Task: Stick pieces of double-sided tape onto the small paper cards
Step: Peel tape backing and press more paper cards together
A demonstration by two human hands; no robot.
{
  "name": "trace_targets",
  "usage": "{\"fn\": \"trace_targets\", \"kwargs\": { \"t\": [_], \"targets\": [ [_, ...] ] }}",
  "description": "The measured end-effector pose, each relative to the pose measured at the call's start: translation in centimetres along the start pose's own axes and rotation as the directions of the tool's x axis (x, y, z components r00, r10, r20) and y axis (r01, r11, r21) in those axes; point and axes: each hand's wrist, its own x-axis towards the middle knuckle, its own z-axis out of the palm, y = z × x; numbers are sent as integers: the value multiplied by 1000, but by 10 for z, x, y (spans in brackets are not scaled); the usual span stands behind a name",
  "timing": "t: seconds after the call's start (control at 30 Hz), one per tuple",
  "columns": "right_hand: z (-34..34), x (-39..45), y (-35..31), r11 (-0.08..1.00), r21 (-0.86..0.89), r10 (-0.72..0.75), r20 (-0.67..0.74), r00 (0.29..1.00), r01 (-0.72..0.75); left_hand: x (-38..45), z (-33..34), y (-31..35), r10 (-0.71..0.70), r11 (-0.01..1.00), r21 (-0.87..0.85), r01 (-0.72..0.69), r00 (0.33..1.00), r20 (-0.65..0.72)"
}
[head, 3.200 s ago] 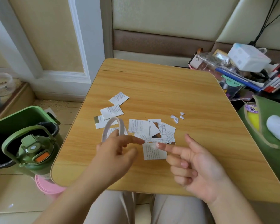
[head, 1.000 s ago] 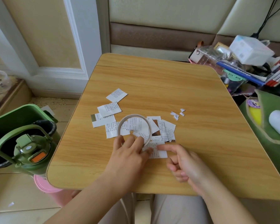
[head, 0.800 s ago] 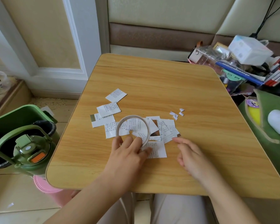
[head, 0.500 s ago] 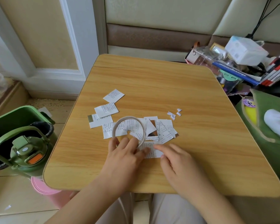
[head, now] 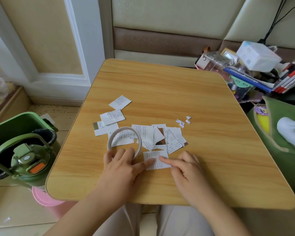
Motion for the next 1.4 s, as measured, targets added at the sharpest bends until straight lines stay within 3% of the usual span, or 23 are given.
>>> {"fn": "trace_targets", "kwargs": {
  "t": [0.23,0.4,0.53,0.67,0.73,0.8,0.9,1.0,1.1,1.27,1.4],
  "targets": [
    [0,3,0,999,27,45,31,999,-46,-5,-6,-4,-23,1000,-7,22,999,-45],
    [-10,6,-6,969,191,139,118,983,-159,-5,-9,-4,-67,997,-51,64,996,-53],
    [-14,13,-14,882,378,240,152,959,-281,-6,-8,-4,-88,993,-78,85,995,-42],
    [-17,24,-24,825,469,352,8,936,-314,-6,-7,-3,-106,990,-97,99,992,-64],
    [-18,36,-26,906,362,273,-103,957,-219,-6,-6,-1,-122,988,-102,114,989,-83],
    [-18,55,-29,981,167,115,-107,988,-96,-4,-5,1,-149,984,-112,137,984,-98],
    [-12,88,-34,995,-102,-13,61,998,19,0,-5,4,-201,975,-121,188,975,-98],
    [-8,113,-38,957,-286,4,192,981,52,0,-5,4,-251,961,-140,238,964,-85],
    [-8,122,-42,949,-312,61,279,958,31,1,-3,3,-275,951,-174,257,957,-90],
    [-9,121,-46,956,-291,27,250,968,48,2,-3,3,-285,950,-161,267,953,-105],
    [-5,115,-46,997,-75,-3,146,989,14,1,-4,2,-294,948,-157,278,952,-89]
  ]
}}
